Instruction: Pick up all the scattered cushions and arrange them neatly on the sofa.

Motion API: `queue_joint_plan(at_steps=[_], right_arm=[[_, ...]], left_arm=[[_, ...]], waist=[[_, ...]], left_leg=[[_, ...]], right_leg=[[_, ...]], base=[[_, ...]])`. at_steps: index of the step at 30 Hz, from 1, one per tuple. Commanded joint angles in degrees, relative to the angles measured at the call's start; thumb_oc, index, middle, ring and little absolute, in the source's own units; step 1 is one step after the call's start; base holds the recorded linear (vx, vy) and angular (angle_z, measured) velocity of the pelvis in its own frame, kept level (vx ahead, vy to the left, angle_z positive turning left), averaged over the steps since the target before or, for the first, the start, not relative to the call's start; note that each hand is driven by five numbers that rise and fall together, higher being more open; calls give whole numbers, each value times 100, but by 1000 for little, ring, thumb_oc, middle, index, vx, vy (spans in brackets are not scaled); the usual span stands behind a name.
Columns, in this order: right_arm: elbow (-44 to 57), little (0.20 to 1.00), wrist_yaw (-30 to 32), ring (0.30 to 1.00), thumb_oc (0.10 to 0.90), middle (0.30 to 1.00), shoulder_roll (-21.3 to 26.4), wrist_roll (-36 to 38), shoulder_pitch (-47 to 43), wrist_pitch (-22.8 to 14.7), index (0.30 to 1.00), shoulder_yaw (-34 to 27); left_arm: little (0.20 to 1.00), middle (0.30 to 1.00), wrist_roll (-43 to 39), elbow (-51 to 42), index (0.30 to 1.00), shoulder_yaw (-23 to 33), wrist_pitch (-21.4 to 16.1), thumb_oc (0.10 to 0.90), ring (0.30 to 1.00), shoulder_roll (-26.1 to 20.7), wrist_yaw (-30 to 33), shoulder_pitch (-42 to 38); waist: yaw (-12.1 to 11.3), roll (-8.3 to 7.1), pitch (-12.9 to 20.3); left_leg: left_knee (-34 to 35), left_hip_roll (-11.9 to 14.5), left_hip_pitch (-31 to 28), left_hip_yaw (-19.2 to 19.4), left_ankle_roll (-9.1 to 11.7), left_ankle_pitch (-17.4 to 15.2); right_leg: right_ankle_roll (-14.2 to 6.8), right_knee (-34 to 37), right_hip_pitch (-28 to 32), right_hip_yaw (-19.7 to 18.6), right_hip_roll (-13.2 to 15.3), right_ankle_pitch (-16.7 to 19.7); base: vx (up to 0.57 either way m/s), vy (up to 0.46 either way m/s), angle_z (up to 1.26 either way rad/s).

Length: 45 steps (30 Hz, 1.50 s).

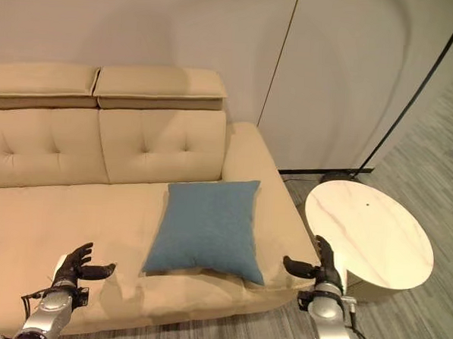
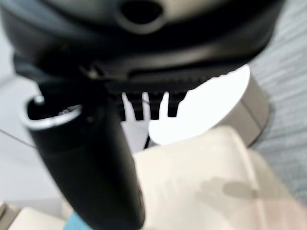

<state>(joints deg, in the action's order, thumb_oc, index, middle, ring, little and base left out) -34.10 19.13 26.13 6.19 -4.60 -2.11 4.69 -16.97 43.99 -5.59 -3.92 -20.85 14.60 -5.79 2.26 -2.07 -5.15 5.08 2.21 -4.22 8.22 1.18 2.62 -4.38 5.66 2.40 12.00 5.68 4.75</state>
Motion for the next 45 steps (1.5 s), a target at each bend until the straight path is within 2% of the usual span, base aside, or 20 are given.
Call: queue_joint_plan(at_steps=[1, 5, 7, 12, 15, 19, 22, 23, 24, 25, 26, 31, 36, 45], right_arm=[[-23, 900, 320, 900, 800, 900, -93, 418, -1384, -642, 900, 203], [-301, 900, 522, 900, 800, 900, -221, 757, -2519, -782, 900, 647], [-425, 900, 562, 900, 800, 900, -189, 837, -2783, -831, 900, 739], [-762, 900, 732, 900, 800, 900, -6, 1144, -4079, -1026, 900, 1044], [-792, 900, 808, 900, 800, 900, -98, 1265, -4652, -1154, 900, 1175], [-759, 900, 818, 900, 800, 900, -247, 1291, -4958, -1239, 900, 1381], [-701, 900, 798, 900, 800, 900, -511, 1299, -5058, -1313, 900, 1522], [-701, 900, 798, 900, 800, 900, -510, 1298, -5057, -1313, 900, 1521], [-694, 580, 787, 580, 587, 580, -568, 1314, -5083, -1327, 580, 1561], [-675, 432, 770, 432, 488, 432, -623, 1316, -5075, -1348, 432, 1605], [-659, 300, 748, 300, 400, 300, -657, 1312, -5073, -1362, 300, 1634], [-571, 300, 660, 300, 400, 300, -746, 1262, -4975, -1395, 300, 1688], [-286, 300, 600, 300, 400, 300, -757, 1007, -4702, -1353, 300, 1715], [734, 300, 247, 300, 400, 300, -892, 756, -3490, -1357, 300, 1627]], left_arm=[[900, 900, -392, -109, 900, -182, -718, 800, 900, -164, 405, -1413], [900, 900, -733, -77, 900, -576, -981, 800, 900, -207, 645, -2532], [900, 900, -813, 6, 900, -639, -1052, 800, 900, -267, 667, -2783], [900, 900, -988, 298, 900, -980, -1196, 800, 900, -625, 716, -4004], [900, 900, -1104, 389, 900, -1165, -1282, 800, 900, -696, 753, -4769], [900, 900, -1258, 381, 900, -1349, -1360, 800, 900, -512, 747, -5223], [900, 900, -1467, 288, 900, -1486, -1438, 800, 900, -133, 686, -5426], [900, 900, -1468, 289, 900, -1487, -1439, 800, 900, -132, 686, -5426], [900, 900, -1513, 283, 900, -1528, -1463, 800, 900, 0, 677, -5455], [681, 681, -1542, 273, 681, -1576, -1462, 654, 681, 122, 650, -5441], [300, 300, -1557, 258, 300, -1596, -1469, 400, 300, 217, 632, -5423], [300, 300, -1569, 208, 300, -1706, -1442, 400, 300, 508, 480, -5240], [300, 300, -1509, 25, 300, -1667, -1397, 400, 300, 546, 400, -4858], [300, 300, -1349, -1202, 300, -1329, -1442, 400, 300, 725, 414, -3579]], waist=[[-49, -242, -522], [-68, -264, -896], [-63, -251, -907], [-68, -201, -1025], [-13, -110, -997], [42, -65, -995], [108, -40, -974], [107, -39, -969], [124, -44, -964], [137, -47, -953], [144, -52, -950], [180, -55, -929], [184, -43, -888], [118, 66, -844]], left_leg=[[-269, -270, 337, -377, -77, -689], [-738, -268, 1470, -437, 8, -558], [-874, -256, 1742, -454, 34, -576], [-1410, -293, 2884, -503, 93, -558], [-1551, -283, 3514, -533, 108, -509], [-1535, -316, 3786, -585, 110, -467], [-1504, -352, 3913, -610, 103, -441], [-1503, -352, 3916, -610, 102, -440], [-1497, -361, 3929, -619, 102, -437], [-1478, -362, 3916, -625, 100, -435], [-1469, -369, 3903, -630, 102, -434], [-1424, -373, 3790, -618, 114, -449], [-1346, -354, 3537, -600, 141, -465], [-1151, -226, 2614, -657, 211, -536]], right_leg=[[-371, -276, -453, -146, 144, -265], [-308, -481, -1392, -161, 222, -85], [-295, -539, -1608, -160, 235, -81], [-227, -768, -2608, -210, 321, 0], [-209, -942, -3264, -279, 353, 2], [-212, -990, -3578, -326, 349, 8], [-223, -977, -3737, -369, 335, 46], [-223, -977, -3740, -370, 335, 47], [-228, -968, -3759, -379, 334, 57], [-230, -961, -3762, -401, 332, 66], [-229, -957, -3754, -408, 329, 66], [-229, -918, -3666, -420, 326, 66], [-236, -825, -3425, -420, 317, 62], [-140, -818, -2542, -289, 265, -230]], base=[[-322, -46, 2], [-280, -46, 13], [-66, -25, 15], [-71, -31, -1], [-55, -5, -5], [-10, 3, -4], [5, 3, -2], [17, 1, -9], [12, -7, -10], [22, -13, -7], [0, 0, 0], [7, -11, 0], [24, -49, -1], [51, -72, 5]])
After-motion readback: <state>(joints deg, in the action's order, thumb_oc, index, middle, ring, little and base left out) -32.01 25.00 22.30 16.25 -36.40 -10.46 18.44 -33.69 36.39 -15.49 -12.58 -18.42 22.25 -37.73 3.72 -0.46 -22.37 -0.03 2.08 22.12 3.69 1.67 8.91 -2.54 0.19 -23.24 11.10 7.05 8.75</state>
